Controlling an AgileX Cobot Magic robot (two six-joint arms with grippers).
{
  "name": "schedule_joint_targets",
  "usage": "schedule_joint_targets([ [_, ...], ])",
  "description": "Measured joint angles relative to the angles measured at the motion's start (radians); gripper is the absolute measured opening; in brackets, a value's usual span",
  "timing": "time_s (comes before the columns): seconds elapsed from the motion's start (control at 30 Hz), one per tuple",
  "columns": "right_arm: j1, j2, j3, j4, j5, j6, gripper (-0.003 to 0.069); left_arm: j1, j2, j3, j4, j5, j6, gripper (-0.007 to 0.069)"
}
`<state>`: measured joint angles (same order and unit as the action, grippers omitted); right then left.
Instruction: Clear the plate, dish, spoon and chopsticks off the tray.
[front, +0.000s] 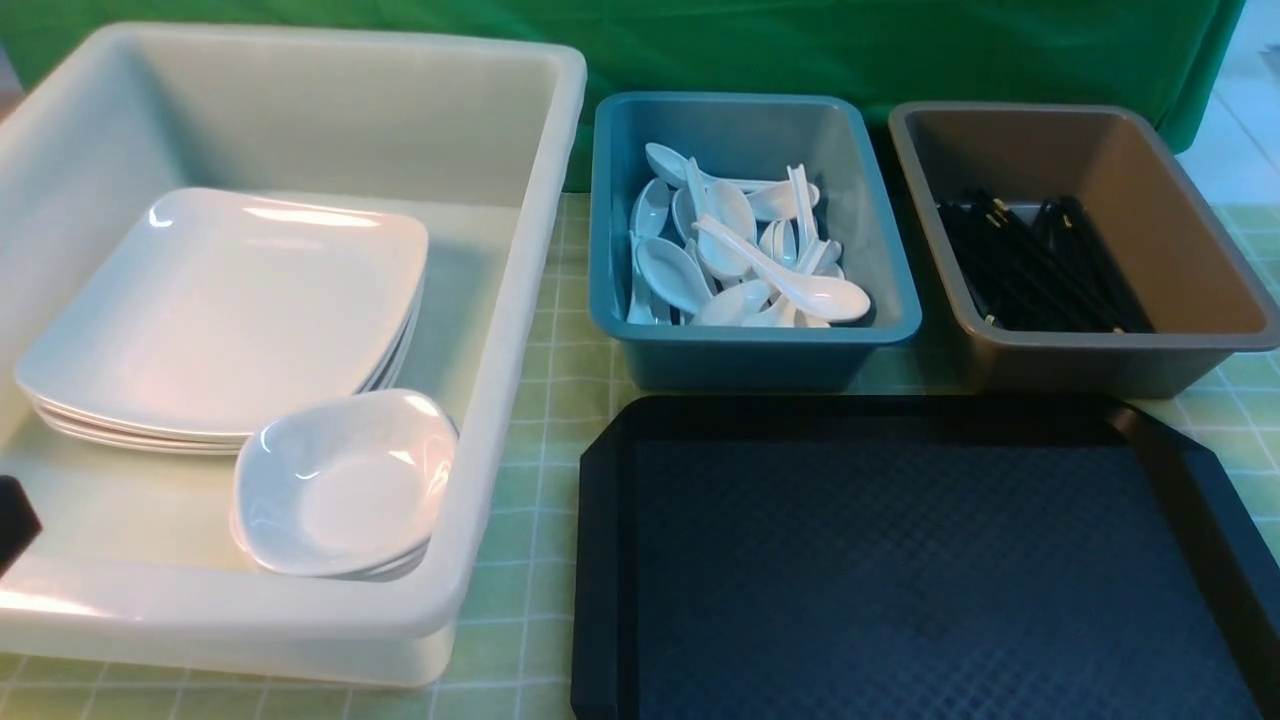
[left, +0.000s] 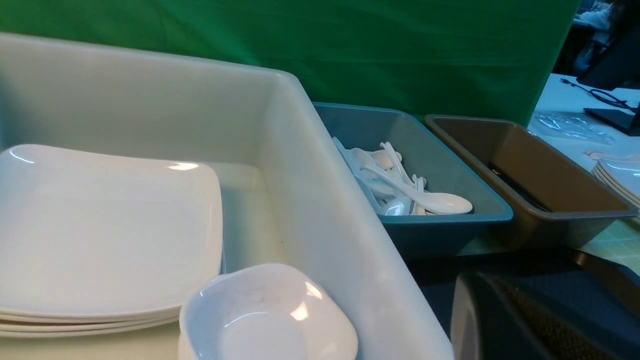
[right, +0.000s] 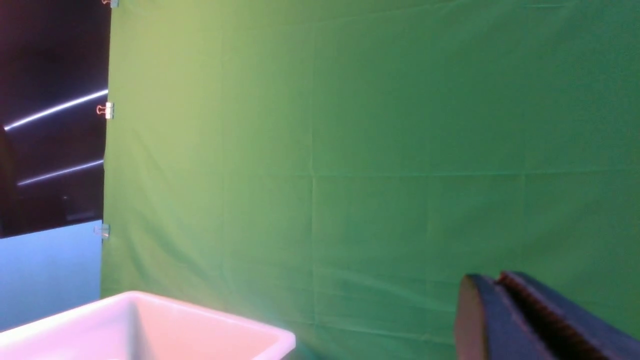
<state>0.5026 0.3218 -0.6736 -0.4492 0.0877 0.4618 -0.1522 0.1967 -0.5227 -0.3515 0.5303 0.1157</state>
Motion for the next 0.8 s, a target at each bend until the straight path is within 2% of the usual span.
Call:
schedule_joint_targets([
  [0.67, 0.0, 0.0, 0.0, 0.0, 0.0, 0.011, 0.0064, 0.0, -0.002, 0.002, 0.002, -0.012, -0.004, -0.0013],
  [0.8, 0.0, 0.0, 0.0, 0.0, 0.0, 0.011, 0.0071, 0.004, -0.004, 0.008, 0.103, -0.016, -0.014, -0.0013],
])
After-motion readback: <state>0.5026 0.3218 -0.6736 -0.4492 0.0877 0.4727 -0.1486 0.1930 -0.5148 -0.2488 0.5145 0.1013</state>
